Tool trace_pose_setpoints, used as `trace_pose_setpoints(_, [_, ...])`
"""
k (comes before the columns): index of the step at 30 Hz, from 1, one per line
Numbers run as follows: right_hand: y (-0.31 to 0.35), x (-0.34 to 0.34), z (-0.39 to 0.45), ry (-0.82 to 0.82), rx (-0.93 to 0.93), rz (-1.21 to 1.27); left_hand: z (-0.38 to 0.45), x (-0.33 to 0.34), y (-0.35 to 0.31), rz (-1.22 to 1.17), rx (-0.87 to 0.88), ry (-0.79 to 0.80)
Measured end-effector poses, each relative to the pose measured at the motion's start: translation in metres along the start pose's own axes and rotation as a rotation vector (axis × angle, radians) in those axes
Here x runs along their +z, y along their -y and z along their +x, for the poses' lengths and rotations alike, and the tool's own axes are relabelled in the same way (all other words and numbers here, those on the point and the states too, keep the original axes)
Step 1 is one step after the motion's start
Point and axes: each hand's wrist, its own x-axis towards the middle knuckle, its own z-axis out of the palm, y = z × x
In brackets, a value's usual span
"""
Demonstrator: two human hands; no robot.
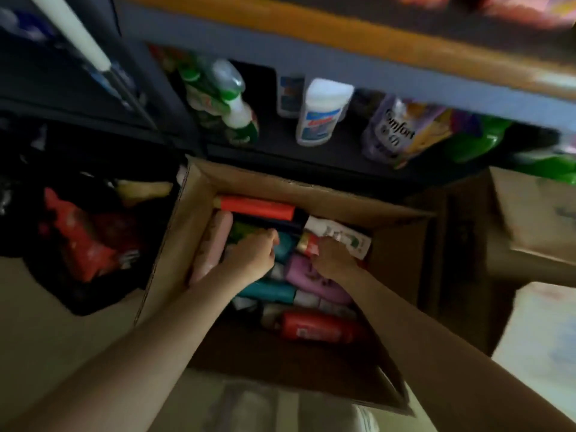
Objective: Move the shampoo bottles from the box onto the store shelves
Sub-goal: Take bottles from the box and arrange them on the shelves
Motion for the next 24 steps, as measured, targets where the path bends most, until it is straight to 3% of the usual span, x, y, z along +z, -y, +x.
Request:
trace_pose_setpoints(6, [-0.017, 0.039, 0.091, 0.07, -0.173, -0.239, 0.045, 0.038, 0.031, 0.058, -0.001, 0.045])
trace_pose_setpoints(9, [-0.017, 0.046, 0.109, 0.105, -0.143, -0.178, 0.061, 0.052, 0.04, -0.038, -0.038, 0.027])
trace_pose_setpoints(14, [-0.018, 0.032, 0.093, 0.028, -0.199, -0.075, 0.06, 0.057, 0.039, -0.11, -0.029, 0.034])
trace_pose_setpoints(20, [-0.001, 0.017, 0.065, 0.245, -0.247, -0.494, 0.054, 0.051, 0.03, -0.2, -0.115, 0.03])
trace_pose_setpoints(22, [0.007, 0.022, 0.056, 0.335, -0.273, -0.637, 0.048, 0.052, 0.024, -0.184, -0.083, 0.103])
trace_pose_setpoints(24, [0.006, 0.022, 0.05, 0.414, -0.318, -0.62, 0.037, 0.056, 0.018, -0.144, -0.001, 0.267])
